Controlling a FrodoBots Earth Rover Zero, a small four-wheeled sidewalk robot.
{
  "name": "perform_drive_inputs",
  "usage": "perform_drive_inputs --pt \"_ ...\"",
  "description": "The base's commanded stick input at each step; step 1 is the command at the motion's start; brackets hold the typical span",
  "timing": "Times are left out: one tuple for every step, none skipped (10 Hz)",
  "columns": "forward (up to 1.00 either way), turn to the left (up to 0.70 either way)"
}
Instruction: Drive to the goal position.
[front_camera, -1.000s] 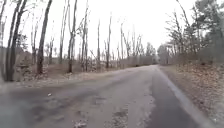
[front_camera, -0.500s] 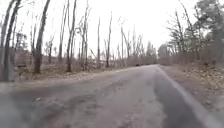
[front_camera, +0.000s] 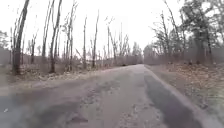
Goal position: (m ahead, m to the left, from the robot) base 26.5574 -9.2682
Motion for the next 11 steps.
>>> perform_drive_inputs --pt "0.70 -0.35" --pt "0.70 -0.35" --pt "0.70 -0.35" --pt "0.70 -0.35" --pt "0.70 -0.35" --pt "0.70 -0.35" --pt "0.70 -0.35" --pt "0.70 0.00" --pt "0.70 0.00" --pt "0.70 0.00" --pt "0.70 0.00"
